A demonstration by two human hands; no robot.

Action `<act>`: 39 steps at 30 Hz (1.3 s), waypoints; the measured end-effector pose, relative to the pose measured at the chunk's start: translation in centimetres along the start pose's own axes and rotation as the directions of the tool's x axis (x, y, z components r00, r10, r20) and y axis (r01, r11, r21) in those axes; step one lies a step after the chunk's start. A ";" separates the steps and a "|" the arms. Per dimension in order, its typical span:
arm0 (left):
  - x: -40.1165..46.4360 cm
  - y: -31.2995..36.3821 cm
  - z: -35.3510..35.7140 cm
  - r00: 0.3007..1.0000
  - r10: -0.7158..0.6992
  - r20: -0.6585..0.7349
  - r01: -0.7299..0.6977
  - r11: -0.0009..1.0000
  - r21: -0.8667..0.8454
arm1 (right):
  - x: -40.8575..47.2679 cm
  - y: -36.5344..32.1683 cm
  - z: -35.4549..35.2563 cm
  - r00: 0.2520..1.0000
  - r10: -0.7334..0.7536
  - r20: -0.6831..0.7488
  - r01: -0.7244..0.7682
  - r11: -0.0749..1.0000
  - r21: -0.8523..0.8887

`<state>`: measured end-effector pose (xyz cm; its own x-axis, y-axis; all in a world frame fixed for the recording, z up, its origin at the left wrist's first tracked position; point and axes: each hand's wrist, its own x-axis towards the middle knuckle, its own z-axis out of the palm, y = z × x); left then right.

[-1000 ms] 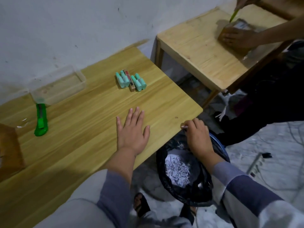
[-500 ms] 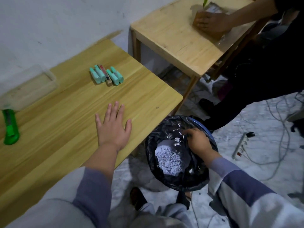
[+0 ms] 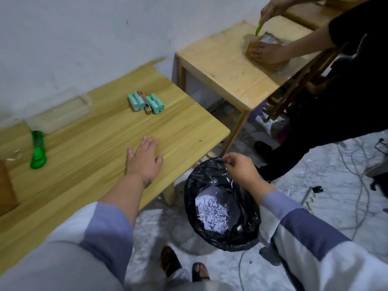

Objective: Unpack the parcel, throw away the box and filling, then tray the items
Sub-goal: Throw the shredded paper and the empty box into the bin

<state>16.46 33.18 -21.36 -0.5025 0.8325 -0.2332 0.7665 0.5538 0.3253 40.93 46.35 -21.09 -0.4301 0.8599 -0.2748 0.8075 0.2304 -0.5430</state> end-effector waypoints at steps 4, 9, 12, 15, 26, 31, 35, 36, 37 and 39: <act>-3.8 -0.4 -2.3 0.998 -0.058 -0.036 0.053 0.992 -0.116 | -0.7 -4.6 -0.9 0.987 -0.156 0.040 0.157 0.988 -0.005; -9.3 -3.2 -5.6 0.968 -0.203 -0.149 0.178 0.969 -0.169 | -2.4 -11.2 0.1 0.928 -0.344 0.147 0.350 0.937 -0.018; -13.2 -5.6 -7.3 0.927 -0.318 -0.198 0.276 0.937 -0.213 | -3.9 -15.5 1.9 0.863 -0.465 0.200 0.479 0.878 -0.025; -17.2 -8.6 -9.0 0.878 -0.412 -0.242 0.357 0.902 -0.241 | -5.7 -19.9 4.0 0.794 -0.551 0.257 0.576 0.817 -0.027; -24.8 -23.2 -12.3 0.716 -0.606 -0.347 0.497 0.791 -0.357 | -9.9 -34.7 13.4 0.610 -0.696 0.379 0.758 0.652 -0.023; -24.5 -30.1 -13.5 0.714 -0.598 -0.366 0.509 0.801 -0.316 | -9.0 -40.1 17.9 0.660 -0.650 0.376 0.728 0.677 -0.108; -23.4 -34.3 -13.8 0.696 -0.630 -0.345 0.540 0.776 -0.327 | -7.4 -43.1 21.6 0.708 -0.582 0.400 0.674 0.726 -0.137; -23.1 -35.1 -13.8 0.693 -0.641 -0.331 0.547 0.766 -0.339 | -6.9 -43.7 22.5 0.717 -0.568 0.404 0.663 0.735 -0.144; -22.8 -35.8 -13.7 0.690 -0.648 -0.323 0.546 0.759 -0.354 | -6.5 -44.3 23.4 0.728 -0.556 0.402 0.651 0.745 -0.148; -22.4 -37.2 -13.4 0.690 -0.651 -0.315 0.533 0.752 -0.388 | -5.6 -45.2 24.9 0.742 -0.543 0.393 0.637 0.754 -0.162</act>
<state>-6.18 -5.82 -15.93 -0.9721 0.2188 -0.0842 0.1537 0.8658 0.4761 -3.17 19.76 -14.71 -0.9161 0.3342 -0.2215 0.4002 0.7949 -0.4560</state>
